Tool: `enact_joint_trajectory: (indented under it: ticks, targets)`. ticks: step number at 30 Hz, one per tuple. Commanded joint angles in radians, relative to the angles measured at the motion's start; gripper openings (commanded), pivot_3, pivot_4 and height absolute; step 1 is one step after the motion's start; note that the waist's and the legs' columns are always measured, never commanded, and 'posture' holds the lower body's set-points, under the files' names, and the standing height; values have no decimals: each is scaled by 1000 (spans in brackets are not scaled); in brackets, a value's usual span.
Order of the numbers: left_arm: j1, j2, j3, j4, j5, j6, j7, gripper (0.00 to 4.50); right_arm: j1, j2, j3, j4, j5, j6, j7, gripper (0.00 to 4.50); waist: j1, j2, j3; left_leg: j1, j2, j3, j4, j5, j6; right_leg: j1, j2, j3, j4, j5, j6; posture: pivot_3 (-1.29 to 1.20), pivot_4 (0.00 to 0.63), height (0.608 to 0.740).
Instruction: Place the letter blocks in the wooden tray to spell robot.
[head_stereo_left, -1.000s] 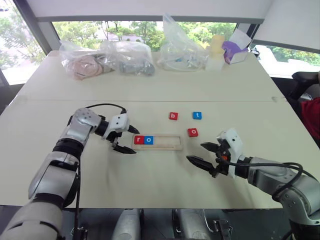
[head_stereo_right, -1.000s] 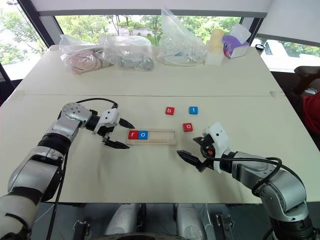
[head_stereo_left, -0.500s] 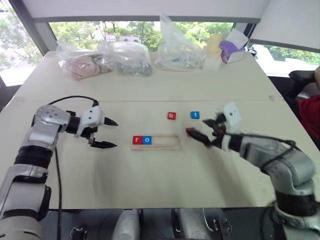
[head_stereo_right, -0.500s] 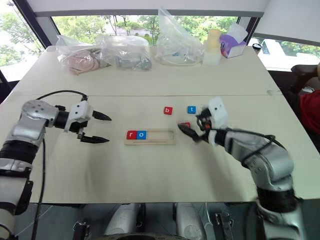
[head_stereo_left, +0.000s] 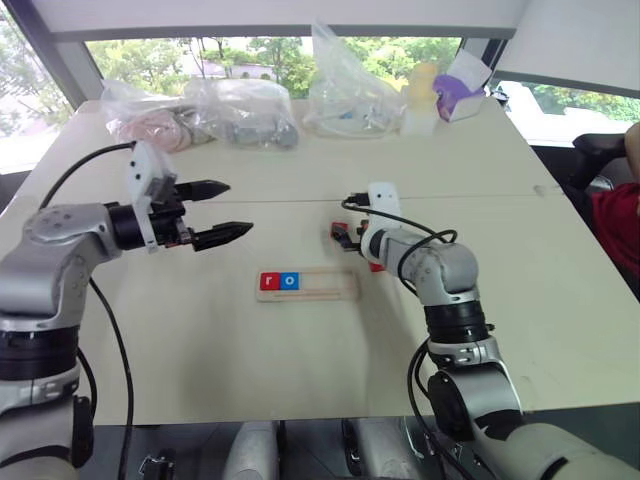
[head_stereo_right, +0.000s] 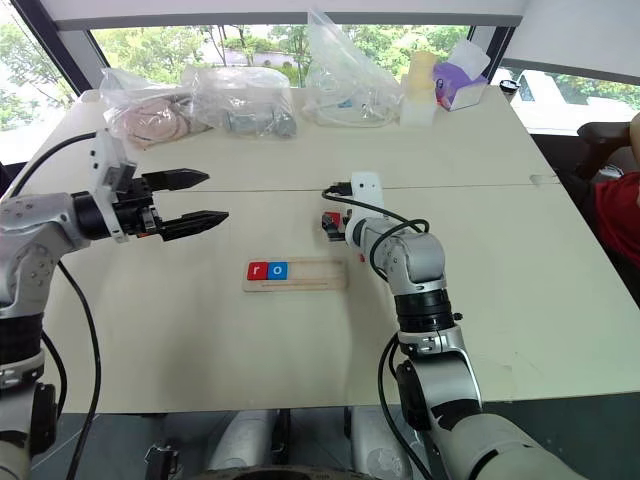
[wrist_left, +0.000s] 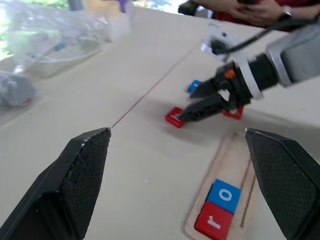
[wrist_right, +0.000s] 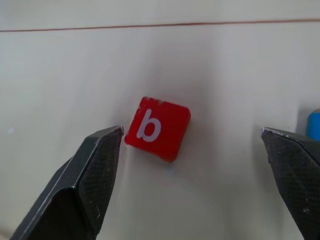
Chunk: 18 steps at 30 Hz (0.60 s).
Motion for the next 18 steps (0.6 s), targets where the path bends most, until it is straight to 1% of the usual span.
enact_joint_trajectory:
  ticks: [1, 5, 9, 12, 15, 16, 17, 18]
  targets:
    - [47, 13, 47, -66, -40, 23, 44, 4462, -41, 40, 13, 10, -17, -34, 13, 4500, -1, 0, 0, 0, 0, 0, 0, 0, 0, 0, 0, 0, 0, 0, -1, 0, 150, 735]
    - [97, 17, 46, -91, -50, 21, 74, 4462, -70, 81, 25, 117, -60, -103, 9, 4500, 0, 0, 0, 1, 0, 0, 0, 0, -1, 0, 0, 0, 0, 1, -1, 0, 150, 735]
    - [115, 14, 41, -98, -46, 4, 100, 4462, -111, 96, 32, 263, -113, -173, -1, 4500, 0, -1, 0, 1, -1, 1, 0, 1, -1, 1, 0, 0, 0, 1, -1, 0, 150, 735]
    - [126, 10, 43, -104, -47, -9, 117, 4500, -117, 91, 53, 335, -160, -214, 2, 3667, 0, -1, -1, 2, -1, 1, 0, 1, -1, 2, 0, 0, 0, 1, -1, 0, 150, 735]
    - [133, 9, 39, -102, -46, -23, 125, 4500, -108, 96, 74, 324, -186, -215, 14, 2100, -2, -1, -1, 4, -1, 1, 0, 1, -1, 3, 0, 0, 0, 1, -1, 0, 150, 735]
    - [133, 8, 34, -99, -45, -29, 127, 4500, -105, 97, 79, 317, -194, -213, 15, 1512, -4, -1, -1, 4, 0, 1, 0, 1, -1, 3, 0, 0, 0, 1, -1, 0, 150, 735]
    - [129, 5, 28, -96, -44, -33, 129, 4500, -102, 99, 79, 311, -198, -210, 15, 1163, -5, -1, -1, 4, 0, 1, 0, 1, -1, 3, 0, 0, 0, 1, -1, 0, 150, 735]
    - [124, 0, 20, -93, -45, -37, 130, 4500, -99, 97, 86, 303, -208, -212, 16, 1185, -6, -1, -1, 4, 0, 1, -1, 1, -1, 3, 0, 0, 0, 1, -1, 0, 150, 735]
